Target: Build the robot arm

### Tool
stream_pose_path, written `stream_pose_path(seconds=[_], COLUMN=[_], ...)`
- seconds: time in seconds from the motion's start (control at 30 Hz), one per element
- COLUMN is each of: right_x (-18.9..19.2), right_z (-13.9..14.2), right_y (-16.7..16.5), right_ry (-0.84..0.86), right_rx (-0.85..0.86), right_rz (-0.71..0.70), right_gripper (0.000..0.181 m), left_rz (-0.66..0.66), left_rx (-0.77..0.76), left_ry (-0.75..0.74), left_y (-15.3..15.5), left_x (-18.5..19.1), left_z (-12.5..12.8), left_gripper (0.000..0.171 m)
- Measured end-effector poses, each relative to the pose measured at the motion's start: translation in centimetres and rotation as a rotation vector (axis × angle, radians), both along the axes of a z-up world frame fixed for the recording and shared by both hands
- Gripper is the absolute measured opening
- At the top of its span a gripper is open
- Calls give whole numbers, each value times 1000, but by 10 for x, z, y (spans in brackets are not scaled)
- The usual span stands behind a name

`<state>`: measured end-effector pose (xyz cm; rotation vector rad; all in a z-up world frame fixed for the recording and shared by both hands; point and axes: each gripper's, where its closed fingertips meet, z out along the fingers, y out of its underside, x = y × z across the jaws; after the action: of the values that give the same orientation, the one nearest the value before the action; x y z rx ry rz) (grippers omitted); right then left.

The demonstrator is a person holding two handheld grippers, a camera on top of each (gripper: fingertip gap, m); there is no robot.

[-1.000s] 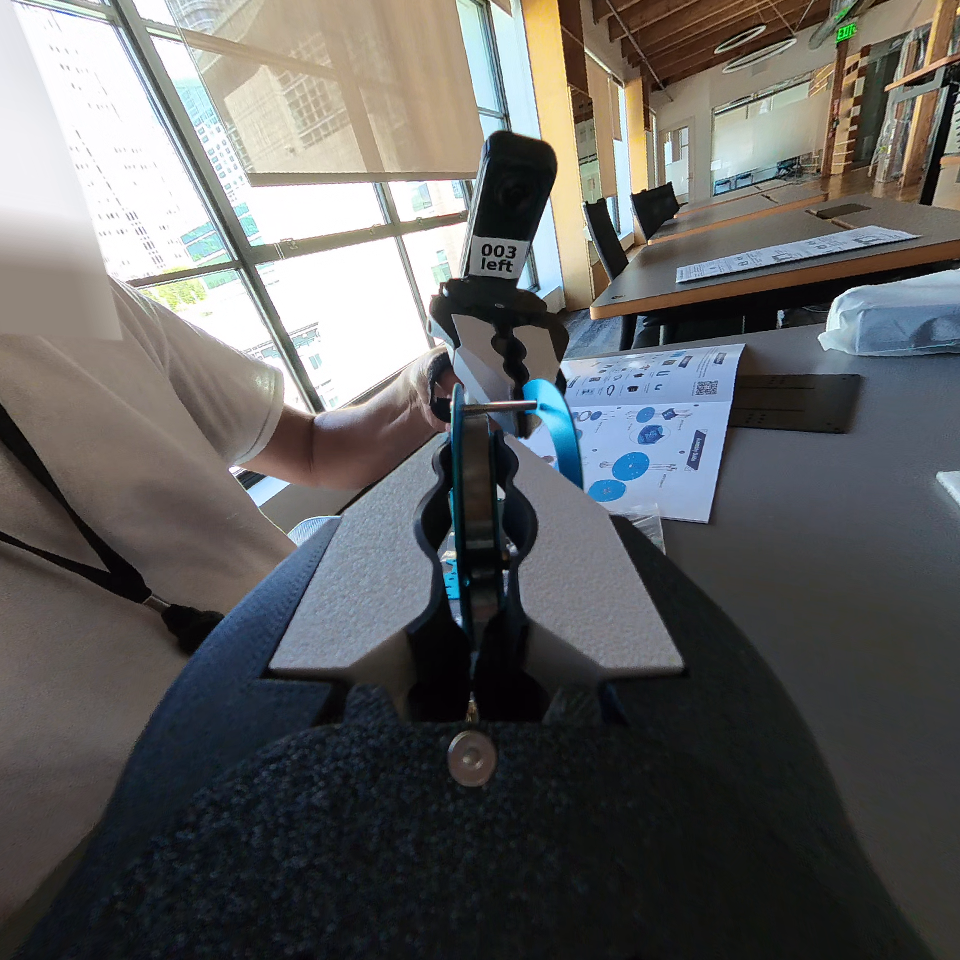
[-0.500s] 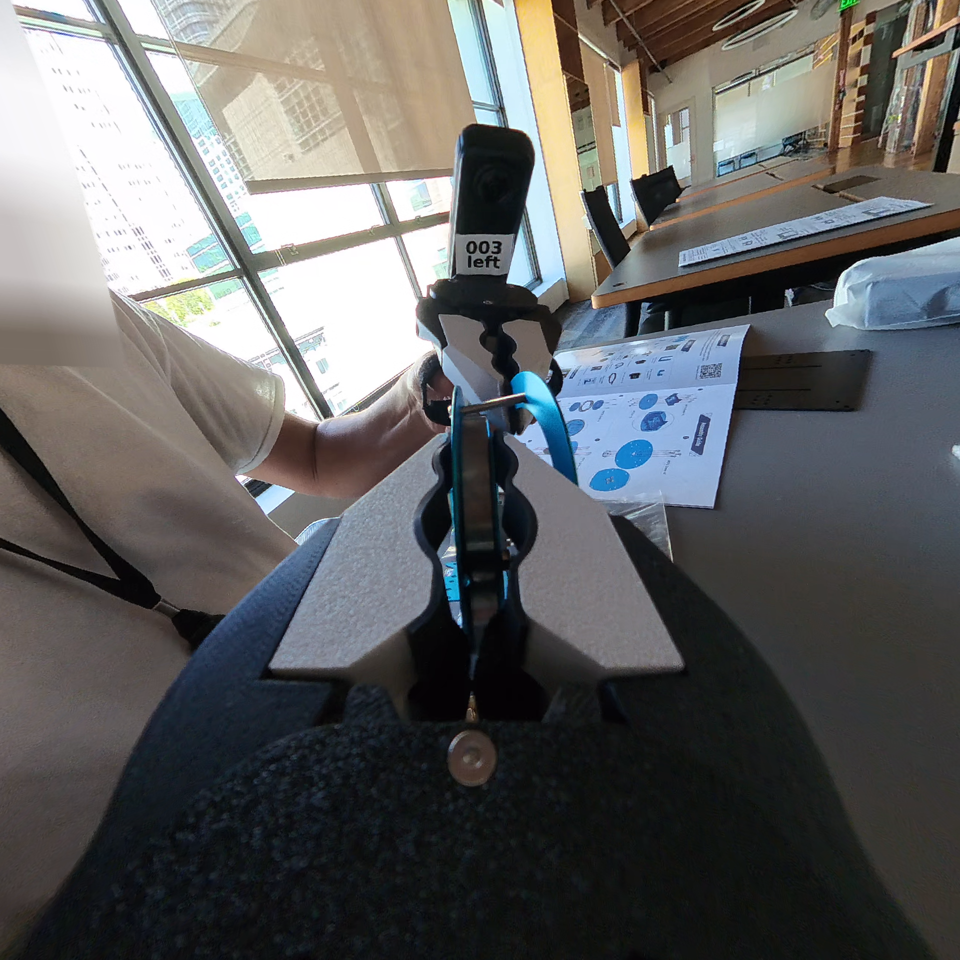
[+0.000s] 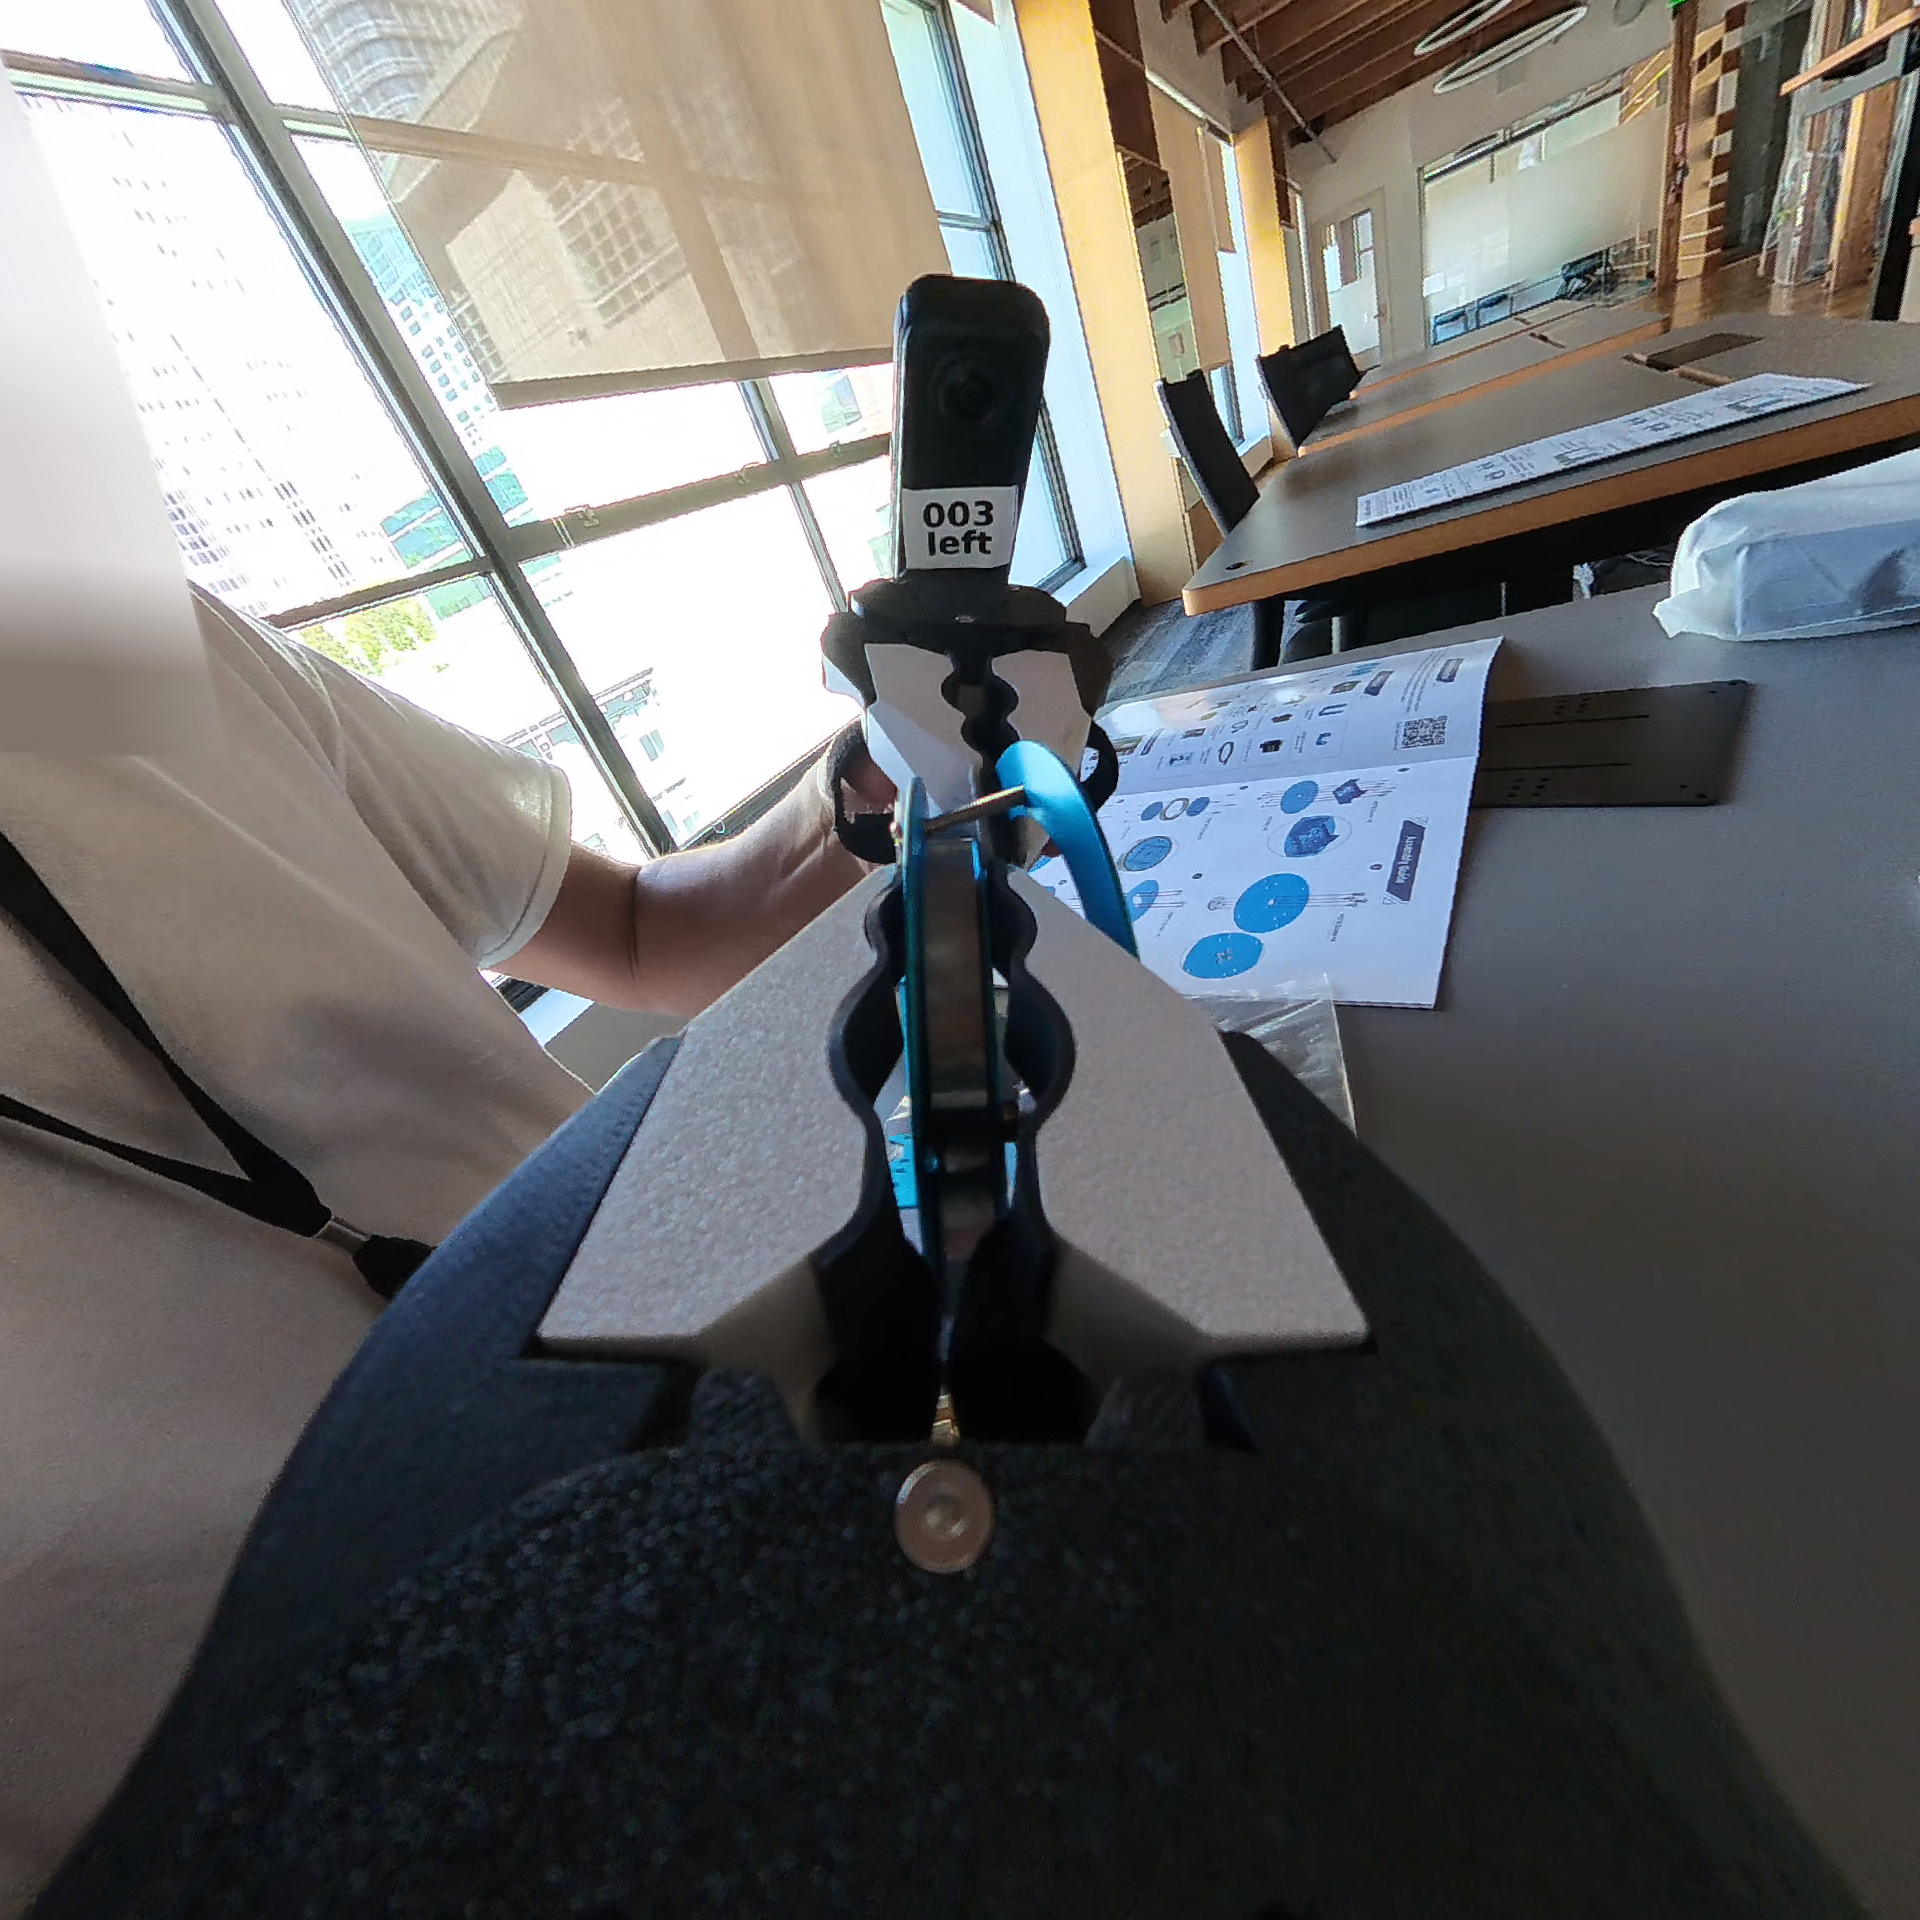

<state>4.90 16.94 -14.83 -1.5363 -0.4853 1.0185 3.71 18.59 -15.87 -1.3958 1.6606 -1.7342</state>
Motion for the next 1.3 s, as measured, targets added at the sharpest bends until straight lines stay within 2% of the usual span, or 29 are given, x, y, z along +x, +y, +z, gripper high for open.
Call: stream_pose_path(seconds=[0.23,0.43,0.8,0.97,1.1,1.3], right_x=[-2,-4,-8,-9,-14,-38], right_z=[3,8,-2,-8,-12,-16], right_y=[-1,-4,0,5,15,46], right_ry=[38,60,-153,-213,-188,-184], right_rx=[-2,21,76,157,124,77], right_rz=[17,31,-42,-67,-44,13], right_gripper=[12,12,11,11,12,11], left_rz=[5,-48,-4,-14,24,65], left_rx=[69,-49,-88,-86,-56,-70], left_ry=[-16,-54,-108,-99,-91,-67], left_y=[-3,-5,-2,0,10,43], left_x=[0,-3,-7,-13,-19,-41], left_z=[-1,6,-4,-11,-13,-17], left_gripper=[1,3,2,2,2,1])
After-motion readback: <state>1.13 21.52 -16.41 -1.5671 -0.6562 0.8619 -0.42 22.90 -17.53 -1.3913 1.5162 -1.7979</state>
